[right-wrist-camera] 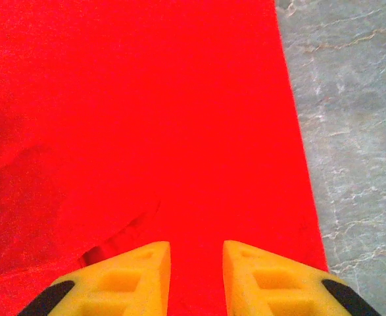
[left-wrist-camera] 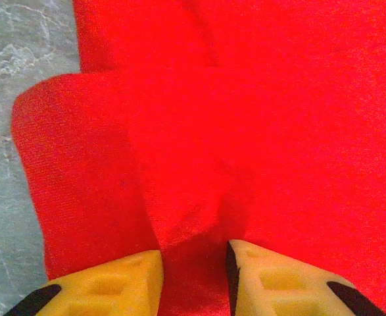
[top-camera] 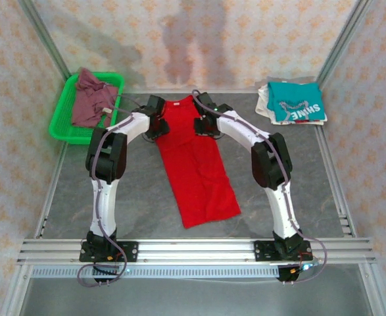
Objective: Fold and stack the t-shirts
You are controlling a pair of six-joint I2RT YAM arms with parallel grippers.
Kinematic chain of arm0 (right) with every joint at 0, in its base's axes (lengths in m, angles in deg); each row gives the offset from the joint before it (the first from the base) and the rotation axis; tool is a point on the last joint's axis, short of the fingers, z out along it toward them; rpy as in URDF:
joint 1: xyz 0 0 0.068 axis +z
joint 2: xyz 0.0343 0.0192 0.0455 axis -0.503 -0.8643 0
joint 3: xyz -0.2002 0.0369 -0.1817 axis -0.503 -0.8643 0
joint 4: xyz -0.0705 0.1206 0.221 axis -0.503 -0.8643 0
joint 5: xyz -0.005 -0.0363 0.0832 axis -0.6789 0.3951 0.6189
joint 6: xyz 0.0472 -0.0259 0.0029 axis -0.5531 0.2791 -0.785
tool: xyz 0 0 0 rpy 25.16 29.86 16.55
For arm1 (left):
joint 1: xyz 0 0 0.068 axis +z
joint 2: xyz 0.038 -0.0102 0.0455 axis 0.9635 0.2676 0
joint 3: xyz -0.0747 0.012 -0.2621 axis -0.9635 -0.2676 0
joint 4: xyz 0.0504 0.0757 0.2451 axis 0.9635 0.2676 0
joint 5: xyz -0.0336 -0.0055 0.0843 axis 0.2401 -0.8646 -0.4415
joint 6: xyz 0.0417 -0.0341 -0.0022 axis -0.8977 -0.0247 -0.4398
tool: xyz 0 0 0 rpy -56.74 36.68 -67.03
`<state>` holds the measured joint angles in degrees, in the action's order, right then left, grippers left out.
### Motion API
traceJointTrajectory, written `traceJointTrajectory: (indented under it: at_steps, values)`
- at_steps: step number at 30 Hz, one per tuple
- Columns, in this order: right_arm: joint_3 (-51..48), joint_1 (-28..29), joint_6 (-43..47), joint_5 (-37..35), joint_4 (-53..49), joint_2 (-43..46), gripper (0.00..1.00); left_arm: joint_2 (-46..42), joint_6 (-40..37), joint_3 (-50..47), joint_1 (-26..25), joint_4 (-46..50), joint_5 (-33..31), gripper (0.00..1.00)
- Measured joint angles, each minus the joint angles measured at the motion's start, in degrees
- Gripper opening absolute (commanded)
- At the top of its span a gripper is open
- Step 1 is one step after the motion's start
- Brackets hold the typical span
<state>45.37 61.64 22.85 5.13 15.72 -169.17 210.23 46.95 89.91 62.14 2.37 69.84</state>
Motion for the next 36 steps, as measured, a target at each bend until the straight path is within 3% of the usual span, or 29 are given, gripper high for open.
traceJointTrajectory:
  at_steps: [5,11,16,21,24,28,32,36]
  values:
    - [-16.65,-1.29,-0.81,-0.26,10.58,9.11,0.27,3.45,1.42,5.31,0.00,0.11,1.05,0.32]
    - [-38.47,-5.64,-3.41,0.24,29.68,22.67,0.28,12.15,1.36,18.93,0.00,2.56,2.40,0.32]
    - [-44.81,-6.73,-4.02,0.24,39.60,25.57,0.29,23.63,0.46,38.56,0.00,5.68,5.53,0.33]
    - [-45.38,-6.58,-4.39,0.26,42.75,25.59,0.29,34.64,-0.24,57.55,0.00,7.69,9.94,0.33]
    - [-45.13,-6.58,-4.63,0.26,42.99,25.68,0.32,34.12,-0.50,57.33,0.00,8.81,10.05,0.34]
    - [-44.19,-6.58,-4.96,1.57,42.10,26.47,0.36,26.56,-1.84,46.93,-0.04,9.16,8.33,0.38]
    - [-41.55,-6.45,-5.14,4.98,39.69,27.06,0.36,13.62,-3.98,35.12,-0.04,8.90,5.70,0.39]
    - [-41.07,-5.57,-5.49,6.73,36.59,27.85,0.29,-3.80,-4.83,20.44,-0.04,4.07,4.17,0.39]
